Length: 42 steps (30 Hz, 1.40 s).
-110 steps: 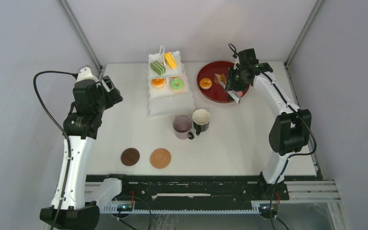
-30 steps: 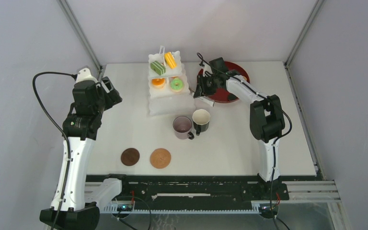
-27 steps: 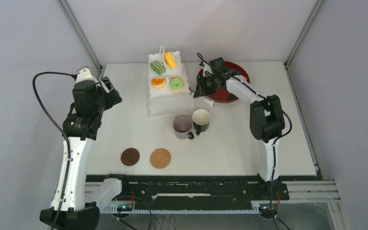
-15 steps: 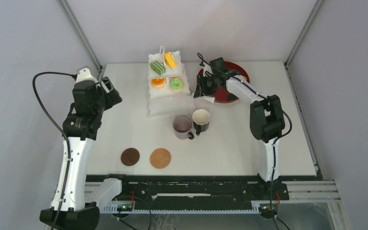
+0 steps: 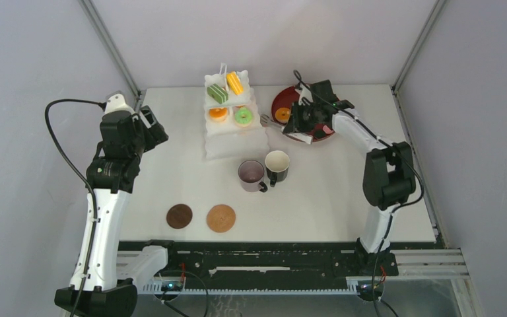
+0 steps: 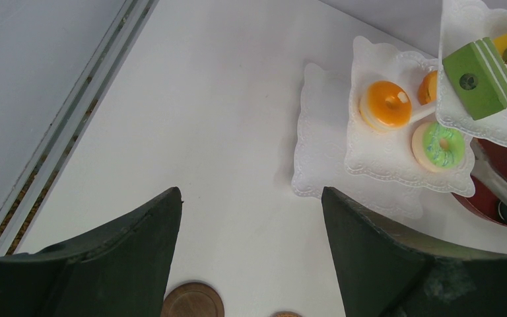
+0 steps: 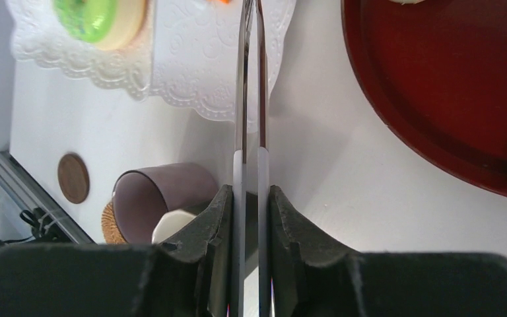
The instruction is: Serve the afternoon tea
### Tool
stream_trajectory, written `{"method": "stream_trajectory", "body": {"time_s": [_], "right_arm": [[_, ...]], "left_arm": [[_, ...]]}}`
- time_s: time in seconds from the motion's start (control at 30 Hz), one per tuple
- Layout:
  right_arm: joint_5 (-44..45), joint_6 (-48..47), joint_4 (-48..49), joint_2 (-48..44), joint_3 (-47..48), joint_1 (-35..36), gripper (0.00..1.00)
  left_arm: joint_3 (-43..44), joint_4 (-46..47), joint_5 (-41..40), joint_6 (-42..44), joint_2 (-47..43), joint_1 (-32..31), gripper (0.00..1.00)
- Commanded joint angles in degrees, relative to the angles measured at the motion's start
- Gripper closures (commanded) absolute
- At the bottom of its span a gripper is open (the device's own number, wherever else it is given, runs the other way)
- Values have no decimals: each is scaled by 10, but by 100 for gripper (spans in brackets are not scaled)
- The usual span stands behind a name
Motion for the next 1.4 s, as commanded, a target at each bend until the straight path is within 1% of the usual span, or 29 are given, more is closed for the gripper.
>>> {"method": "stream_trajectory", "body": {"time_s": [0.0,0.07,0.1,0.23,0.3,0.4,0.47,0.63,0.8,1.03,1.23,1.37], "right_arm": [[-23,24,59,-79,-26,-24,84],[23,25,43,-102,-36,-36,84],[60,29,30,-112,-39,-41,84],[238,51,-28,-139,-50,-62,83],[274,57,-33,-143,-62,-75,83],[301,66,-42,-134,-65,-97,83],[320,71,-49,-126,-62,-102,82],[321,84,-52,-93,-52,-115,73],[303,92,-42,-81,-51,-117,67],[292,97,-35,-68,-49,-118,63],[283,96,-26,-60,-48,-118,57],[277,96,-28,-52,-41,-118,55]], "left_arm": [[6,14,5,0,-2,-1,18],[6,14,6,0,-3,-1,18],[6,14,7,0,-3,-1,18],[5,17,12,-1,-2,0,18],[3,19,16,-2,-2,-1,18],[4,21,20,-2,0,-1,18],[3,21,18,-2,0,-1,18],[3,21,16,-1,3,0,18],[3,21,14,-2,6,-1,18],[2,23,14,-1,10,-1,18],[2,23,12,-1,12,-1,18],[3,24,12,-1,13,-1,18]]}}
